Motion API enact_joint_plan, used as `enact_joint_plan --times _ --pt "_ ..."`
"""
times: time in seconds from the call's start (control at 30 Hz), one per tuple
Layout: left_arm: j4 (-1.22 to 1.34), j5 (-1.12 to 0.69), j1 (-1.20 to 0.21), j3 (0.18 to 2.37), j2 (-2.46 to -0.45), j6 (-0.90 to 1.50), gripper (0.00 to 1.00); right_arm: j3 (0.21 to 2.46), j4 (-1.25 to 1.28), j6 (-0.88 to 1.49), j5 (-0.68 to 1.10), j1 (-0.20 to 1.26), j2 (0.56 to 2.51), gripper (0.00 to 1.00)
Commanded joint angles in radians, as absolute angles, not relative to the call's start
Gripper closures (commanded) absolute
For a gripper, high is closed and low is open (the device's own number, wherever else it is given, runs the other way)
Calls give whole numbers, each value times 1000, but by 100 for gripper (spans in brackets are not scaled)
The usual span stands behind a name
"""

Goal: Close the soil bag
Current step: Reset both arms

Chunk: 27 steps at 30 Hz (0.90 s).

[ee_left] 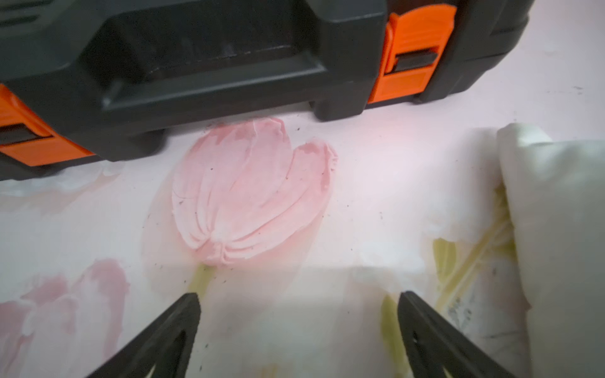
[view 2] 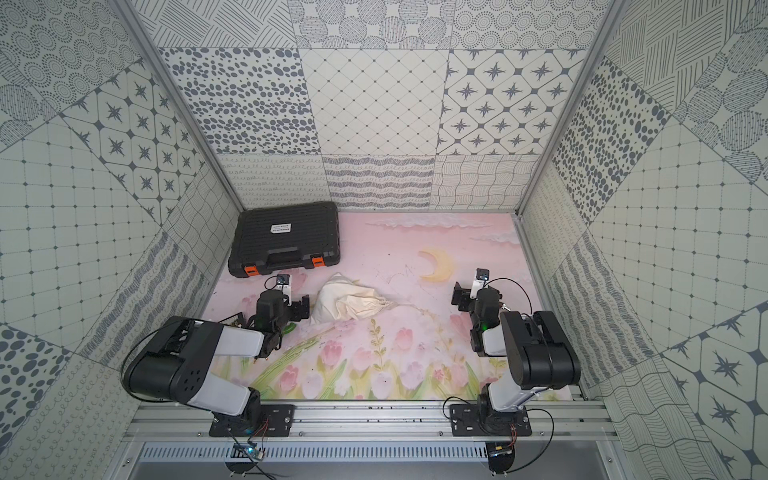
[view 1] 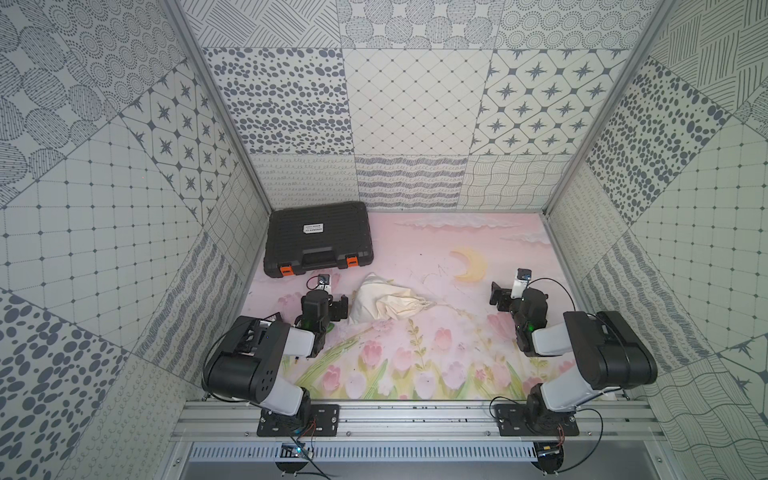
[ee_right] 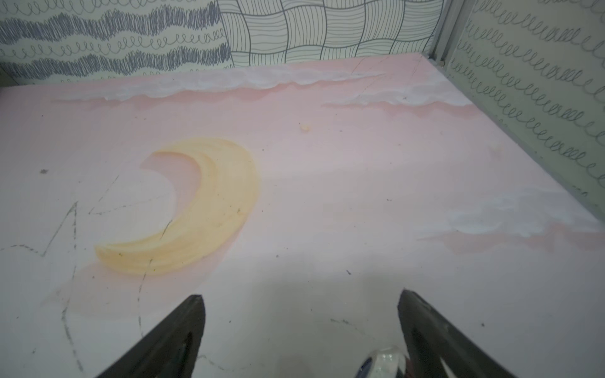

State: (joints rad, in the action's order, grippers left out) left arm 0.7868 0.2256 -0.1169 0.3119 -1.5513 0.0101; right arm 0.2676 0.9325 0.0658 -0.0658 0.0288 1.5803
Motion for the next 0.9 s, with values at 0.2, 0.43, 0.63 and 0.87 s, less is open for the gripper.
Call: enact_joint_plan --times 0.2,0.43,0.63,0.87 --pt "867 -78 2 407 -1579 48 1 399 887 47 -44 32 1565 3" --pt "869 -74 0 405 -1578 47 1 399 887 43 -35 34 1565 3" --pt "871 -73 0 405 -1577 45 1 406 874 26 -11 38 1567 3" --pt "870 -74 0 405 -1577 45 1 405 876 26 -8 38 1566 3"
